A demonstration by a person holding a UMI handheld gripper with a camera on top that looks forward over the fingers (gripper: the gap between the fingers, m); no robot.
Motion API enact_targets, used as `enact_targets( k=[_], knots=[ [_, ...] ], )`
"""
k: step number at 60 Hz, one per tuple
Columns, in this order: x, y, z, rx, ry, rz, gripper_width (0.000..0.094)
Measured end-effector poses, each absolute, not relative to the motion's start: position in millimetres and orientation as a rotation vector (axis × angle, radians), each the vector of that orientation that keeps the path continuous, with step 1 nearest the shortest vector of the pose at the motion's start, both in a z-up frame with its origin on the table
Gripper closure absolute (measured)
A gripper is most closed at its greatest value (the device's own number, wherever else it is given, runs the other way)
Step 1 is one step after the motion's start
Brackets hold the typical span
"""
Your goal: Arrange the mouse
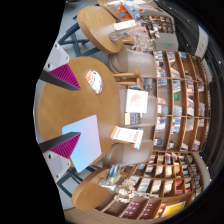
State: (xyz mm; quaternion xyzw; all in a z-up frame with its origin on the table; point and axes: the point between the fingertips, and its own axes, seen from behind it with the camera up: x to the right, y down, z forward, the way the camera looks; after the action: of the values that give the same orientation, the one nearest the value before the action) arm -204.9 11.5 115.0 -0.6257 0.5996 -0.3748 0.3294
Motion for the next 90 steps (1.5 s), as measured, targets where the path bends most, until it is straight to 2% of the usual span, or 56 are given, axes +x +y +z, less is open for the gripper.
enact_targets(
  k=[24, 48, 71, 90],
  knots=[
    [-180.9, 136.7, 60.0, -1.722, 1.532, -0.822, 0.0081],
    [-118.3, 168.3, 5.2, -1.736, 1.605, -0.762, 0.0085],
    [-55.9, 181.6, -13.8, -1.748, 1.629, -0.747, 0.0082],
    [-5.1, 190.2, -13.9, -1.768, 1.622, -0.749, 0.0080]
  ],
)
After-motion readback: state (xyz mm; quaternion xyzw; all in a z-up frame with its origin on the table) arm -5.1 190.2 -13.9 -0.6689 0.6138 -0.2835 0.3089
